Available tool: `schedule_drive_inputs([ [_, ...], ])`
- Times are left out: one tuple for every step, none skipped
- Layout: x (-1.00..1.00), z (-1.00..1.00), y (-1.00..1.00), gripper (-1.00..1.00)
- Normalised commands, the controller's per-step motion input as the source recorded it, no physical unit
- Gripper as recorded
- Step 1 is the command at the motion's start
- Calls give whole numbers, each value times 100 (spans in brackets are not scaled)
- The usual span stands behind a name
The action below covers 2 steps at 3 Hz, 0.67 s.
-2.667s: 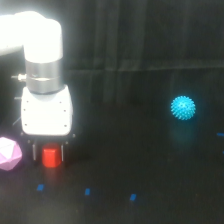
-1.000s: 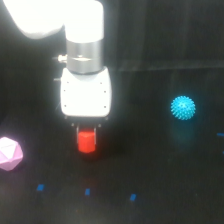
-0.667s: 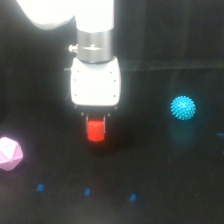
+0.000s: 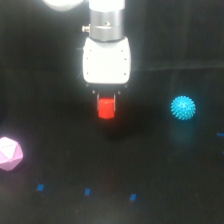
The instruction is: Pick up the red object from the table
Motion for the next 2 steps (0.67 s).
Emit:
schedule_drive_inputs([
  [62,100,68,-100],
  [33,68,34,-96],
])
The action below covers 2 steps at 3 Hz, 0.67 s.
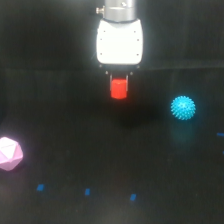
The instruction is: Pick up the red object from the table
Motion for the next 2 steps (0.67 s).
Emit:
schedule_drive_inputs([
  [74,82,-27,-87],
  [1,4,-37,-93],
])
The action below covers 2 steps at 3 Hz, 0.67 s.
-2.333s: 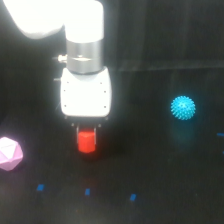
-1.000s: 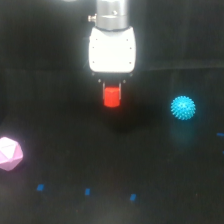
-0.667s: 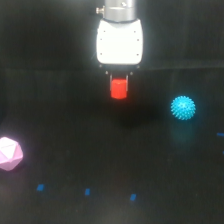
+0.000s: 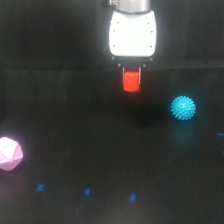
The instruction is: Pick up the red object from the table
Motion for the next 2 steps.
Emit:
schedule_drive_inputs([
  [-8,-14,-52,-100],
  [-18,-17,-86,-100],
])
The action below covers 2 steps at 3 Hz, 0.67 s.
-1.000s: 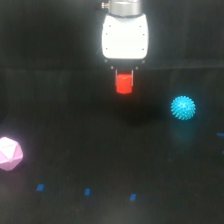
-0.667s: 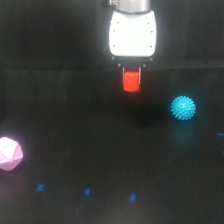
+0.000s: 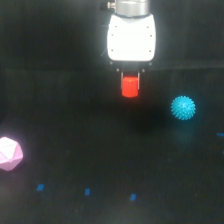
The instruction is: Pick up the red object from the table
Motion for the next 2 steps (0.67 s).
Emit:
schedule_drive_inputs([
  [-4,-54,-40,-100],
  [20,27,-5,-100],
])
